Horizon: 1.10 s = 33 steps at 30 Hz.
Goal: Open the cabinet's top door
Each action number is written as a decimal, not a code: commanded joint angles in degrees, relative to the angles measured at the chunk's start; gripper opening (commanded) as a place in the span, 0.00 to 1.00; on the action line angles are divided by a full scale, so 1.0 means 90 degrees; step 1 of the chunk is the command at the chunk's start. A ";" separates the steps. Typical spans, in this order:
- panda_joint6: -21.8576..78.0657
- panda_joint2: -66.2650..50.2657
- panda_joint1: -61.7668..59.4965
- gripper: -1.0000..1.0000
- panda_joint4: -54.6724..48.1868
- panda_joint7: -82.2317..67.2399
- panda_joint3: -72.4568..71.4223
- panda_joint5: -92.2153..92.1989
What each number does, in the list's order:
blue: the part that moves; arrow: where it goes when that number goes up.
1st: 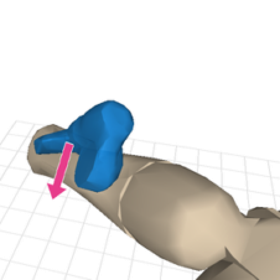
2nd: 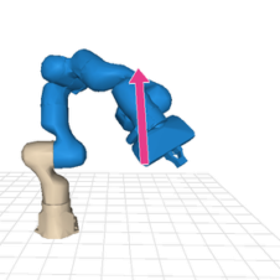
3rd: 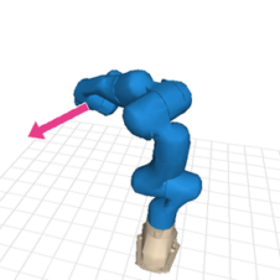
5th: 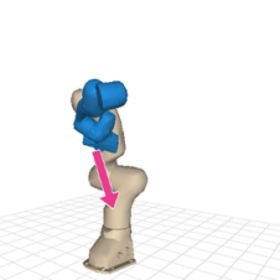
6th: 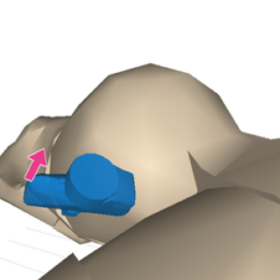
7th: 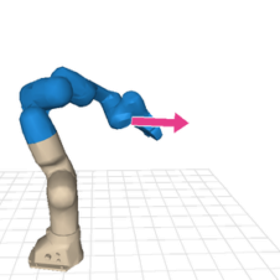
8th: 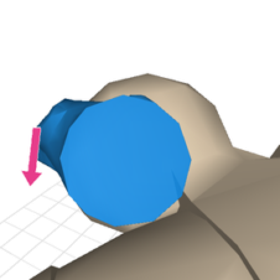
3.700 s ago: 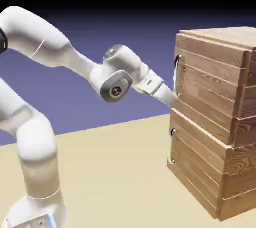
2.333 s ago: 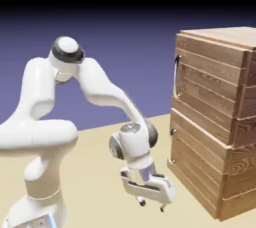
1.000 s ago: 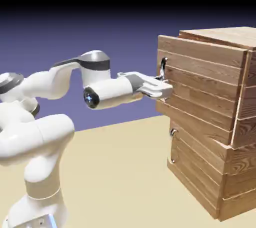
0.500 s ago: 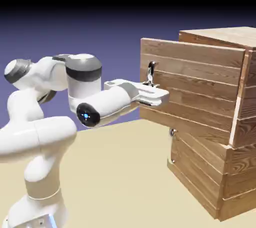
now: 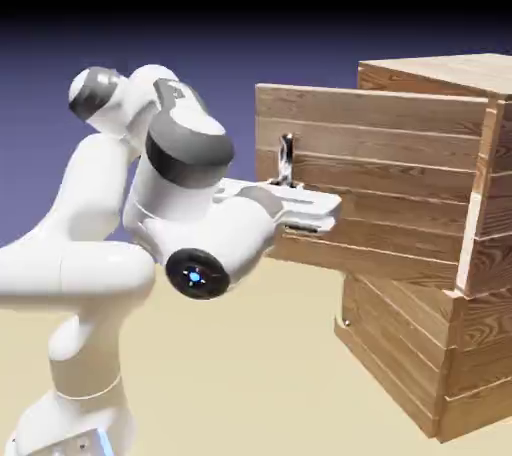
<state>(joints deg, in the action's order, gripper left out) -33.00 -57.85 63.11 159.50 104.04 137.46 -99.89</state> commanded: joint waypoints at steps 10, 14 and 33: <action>0.0364 0.2180 -0.1562 0.00 -0.2006 -0.2124 -0.1120 0.2648; 0.0151 0.3103 -0.2002 0.00 -0.2756 -0.2473 -0.1684 0.3435; -0.1645 0.7487 -0.2161 0.00 -0.4730 -0.1188 -0.3269 0.5686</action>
<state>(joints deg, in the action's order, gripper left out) -47.85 9.53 43.73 116.93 93.38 108.06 -48.76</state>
